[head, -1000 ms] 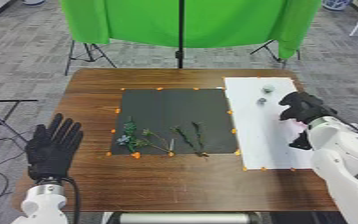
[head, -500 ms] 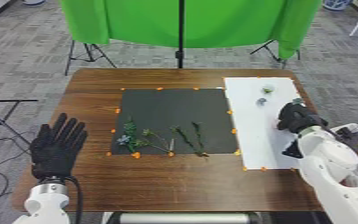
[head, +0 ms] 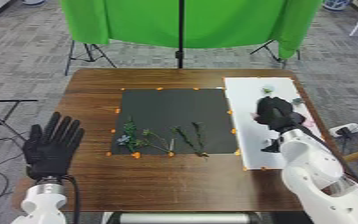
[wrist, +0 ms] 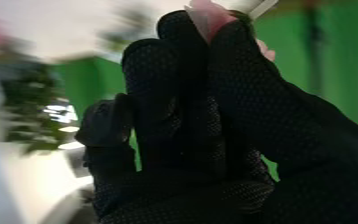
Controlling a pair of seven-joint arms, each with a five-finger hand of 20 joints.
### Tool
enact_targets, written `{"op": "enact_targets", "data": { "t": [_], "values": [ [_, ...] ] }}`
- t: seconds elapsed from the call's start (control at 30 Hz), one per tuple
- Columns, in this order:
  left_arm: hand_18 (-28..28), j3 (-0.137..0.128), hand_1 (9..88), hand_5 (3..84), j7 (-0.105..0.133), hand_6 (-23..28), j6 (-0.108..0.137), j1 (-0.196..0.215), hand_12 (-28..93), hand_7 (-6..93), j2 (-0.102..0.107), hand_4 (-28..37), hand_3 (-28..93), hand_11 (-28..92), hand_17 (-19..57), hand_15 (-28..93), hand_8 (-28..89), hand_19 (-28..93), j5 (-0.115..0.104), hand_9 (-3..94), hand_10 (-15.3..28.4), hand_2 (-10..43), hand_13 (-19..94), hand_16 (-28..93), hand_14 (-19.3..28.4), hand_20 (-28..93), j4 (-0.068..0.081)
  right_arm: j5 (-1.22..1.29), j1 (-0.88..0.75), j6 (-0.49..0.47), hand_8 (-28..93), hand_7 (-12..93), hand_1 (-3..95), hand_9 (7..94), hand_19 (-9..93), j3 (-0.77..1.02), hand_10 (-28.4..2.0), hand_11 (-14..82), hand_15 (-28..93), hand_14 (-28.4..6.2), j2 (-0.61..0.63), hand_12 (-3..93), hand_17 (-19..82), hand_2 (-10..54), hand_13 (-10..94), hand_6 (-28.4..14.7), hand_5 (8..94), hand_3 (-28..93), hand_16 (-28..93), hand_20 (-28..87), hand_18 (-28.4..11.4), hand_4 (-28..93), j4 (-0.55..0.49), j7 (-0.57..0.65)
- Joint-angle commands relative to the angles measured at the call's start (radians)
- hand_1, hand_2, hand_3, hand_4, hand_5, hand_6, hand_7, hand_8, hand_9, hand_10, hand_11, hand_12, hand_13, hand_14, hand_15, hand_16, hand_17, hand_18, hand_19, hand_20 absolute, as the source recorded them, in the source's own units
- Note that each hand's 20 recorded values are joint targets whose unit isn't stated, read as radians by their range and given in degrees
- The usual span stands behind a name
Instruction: Arrange flowers
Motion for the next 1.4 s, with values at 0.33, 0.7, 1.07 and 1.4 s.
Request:
{"op": "enact_targets", "data": {
  "t": [0.33,0.7,1.07,1.4],
  "values": [
    [12.8,0.017,20.9,36.0,0.020,8.7,-0.002,0.003,8,8.2,0.018,-28.3,75,12,-8.3,20,-9,26,-0.013,29.7,15.2,13.9,21,-4,15.1,8,-0.002,-0.114,0.587,-0.036,-1,48,57.3,83.5,89,-0.507,-10.5,13.9,59,-9.3,-0.376,42.4,31,-9.5,66,-0.3,72.1,77,39,51,-22.8,-28,0.361,-0.341],
    [12.1,0.050,21.1,34.8,0.064,6.2,-0.019,-0.020,8,9.9,0.068,-28.3,75,12,-6.2,17,-11,25,-0.024,30.6,11.6,13.4,25,-4,11.5,8,-0.006,-0.166,0.648,-0.120,3,45,55.4,84.3,89,-0.621,-11.1,12.8,57,-9.6,-0.531,42.7,31,-9.5,66,-0.4,74.6,81,40,52,-23.1,-28,0.525,-0.266],
    [10.9,0.094,20.3,32.1,0.043,0.4,-0.045,-0.115,2,18.1,0.102,-28.3,75,21,-3.0,17,-17,26,-0.017,33.4,2.4,12.4,35,-8,1.2,6,0.028,-0.388,0.632,-0.092,8,37,57.2,83.6,89,-0.522,-12.6,11.3,57,-11.2,-0.693,43.0,31,-9.5,66,-2.4,77.5,82,42,52,-23.7,-28,0.716,-0.289],
    [9.7,0.095,20.2,30.9,0.033,-1.2,-0.053,-0.133,-1,19.8,0.103,-28.3,74,27,-0.7,22,-18,29,-0.015,33.5,-2.2,12.2,39,-12,-5.2,4,0.036,-0.399,0.614,-0.121,8,34,60.0,81.6,88,-0.582,-13.1,10.8,58,-11.6,-0.645,41.6,30,-9.5,64,-3.3,76.3,78,41,53,-24.0,-28,0.680,-0.234]
  ]
}}
